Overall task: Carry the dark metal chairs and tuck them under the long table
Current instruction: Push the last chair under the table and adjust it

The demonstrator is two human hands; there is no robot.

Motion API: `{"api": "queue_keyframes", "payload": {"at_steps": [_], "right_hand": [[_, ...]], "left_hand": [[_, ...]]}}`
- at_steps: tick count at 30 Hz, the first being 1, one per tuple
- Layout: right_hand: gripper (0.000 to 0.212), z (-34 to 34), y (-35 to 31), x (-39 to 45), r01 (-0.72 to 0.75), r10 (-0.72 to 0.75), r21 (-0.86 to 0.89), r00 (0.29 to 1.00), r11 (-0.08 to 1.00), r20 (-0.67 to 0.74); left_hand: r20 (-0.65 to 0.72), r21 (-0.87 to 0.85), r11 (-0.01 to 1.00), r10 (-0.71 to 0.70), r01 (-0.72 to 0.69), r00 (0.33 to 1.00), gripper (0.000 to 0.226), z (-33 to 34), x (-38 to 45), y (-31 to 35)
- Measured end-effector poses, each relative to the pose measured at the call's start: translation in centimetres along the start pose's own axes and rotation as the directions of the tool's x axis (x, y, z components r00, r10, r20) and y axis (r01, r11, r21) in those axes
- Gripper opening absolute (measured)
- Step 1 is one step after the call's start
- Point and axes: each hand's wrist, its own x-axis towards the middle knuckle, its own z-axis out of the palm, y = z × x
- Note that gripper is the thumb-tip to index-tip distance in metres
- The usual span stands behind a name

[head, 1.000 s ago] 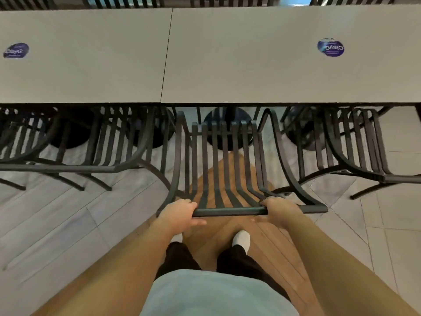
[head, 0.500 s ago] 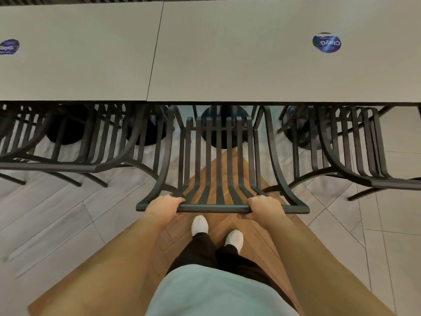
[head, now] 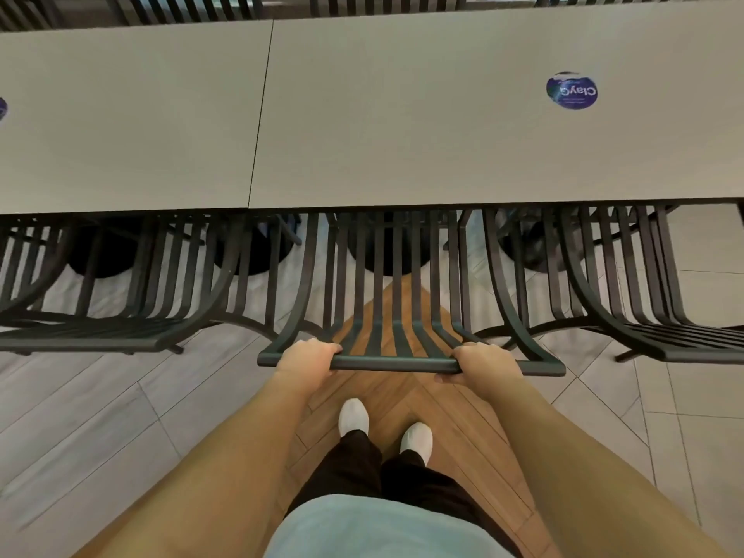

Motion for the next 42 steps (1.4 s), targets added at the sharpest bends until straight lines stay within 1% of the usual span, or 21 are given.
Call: {"api": "queue_keyframes", "payload": {"at_steps": [5, 11, 13, 15, 17, 19, 22, 25, 27, 29, 32, 36, 42], "right_hand": [[0.046, -1.6, 0.8, 1.7, -0.004, 0.004, -0.026, 1.000, 1.000, -0.009], [0.045, -1.2, 0.9, 2.0, 0.001, -0.002, -0.009, 1.000, 1.000, -0.023], [0.046, -1.5, 1.0, 2.0, 0.004, -0.004, 0.014, 1.000, 1.000, -0.006], [0.049, -1.9, 0.9, 1.8, -0.011, 0.010, 0.041, 0.999, 0.999, 0.034], [0.052, -2.2, 0.6, 1.7, -0.041, 0.036, 0.080, 0.997, 0.996, 0.070], [0.058, -2.6, 0.5, 1.4, -0.071, 0.057, 0.138, 0.993, 0.988, 0.104], [0.064, -3.5, 0.5, 0.6, -0.121, 0.097, 0.282, 0.991, 0.952, 0.096], [0.064, -4.7, 1.6, -0.1, -0.160, 0.183, 0.401, 0.983, 0.902, -0.018], [0.064, -5.3, 2.8, -0.7, -0.174, 0.245, 0.456, 0.964, 0.873, -0.102], [0.059, -5.8, 4.4, -1.4, -0.178, 0.295, 0.495, 0.940, 0.850, -0.169], [0.050, -6.4, 7.3, -2.7, -0.192, 0.349, 0.521, 0.911, 0.831, -0.220], [0.045, -6.5, 12.5, -5.0, -0.198, 0.380, 0.538, 0.890, 0.819, -0.251], [0.052, -5.9, 22.8, -8.7, -0.170, 0.363, 0.496, 0.874, 0.851, -0.323]], "left_hand": [[-0.010, -0.050, 0.999, 0.020, -0.020, 1.000, 0.049, -1.2, 1.5, 0.0], [-0.023, -0.069, 0.997, 0.040, -0.042, 0.999, 0.047, -1.2, 1.7, -0.1], [0.005, -0.090, 0.995, 0.049, -0.049, 0.999, 0.051, -1.5, 1.9, -0.1], [0.043, -0.116, 0.991, 0.066, -0.061, 0.997, 0.064, -1.8, 2.0, -0.2], [0.081, -0.154, 0.985, 0.098, -0.085, 0.992, 0.082, -2.3, 1.7, -0.4], [0.098, -0.201, 0.972, 0.148, -0.126, 0.984, 0.089, -3.0, 1.3, -0.5], [0.047, -0.256, 0.950, 0.196, -0.178, 0.980, 0.083, -4.6, 1.3, 0.0], [-0.010, -0.209, 0.948, 0.244, -0.241, 0.970, 0.069, -6.9, 2.2, 1.4], [-0.031, -0.182, 0.943, 0.279, -0.280, 0.960, 0.059, -8.3, 3.0, 2.7], [-0.060, -0.166, 0.934, 0.310, -0.316, 0.949, 0.054, -9.6, 3.7, 4.3], [-0.104, -0.146, 0.920, 0.351, -0.363, 0.931, 0.049, -11.1, 4.3, 7.4], [-0.142, -0.161, 0.898, 0.390, -0.410, 0.910, 0.046, -12.2, 4.2, 13.1], [-0.217, -0.207, 0.884, 0.376, -0.419, 0.901, 0.043, -12.8, 3.4, 24.3]]}}
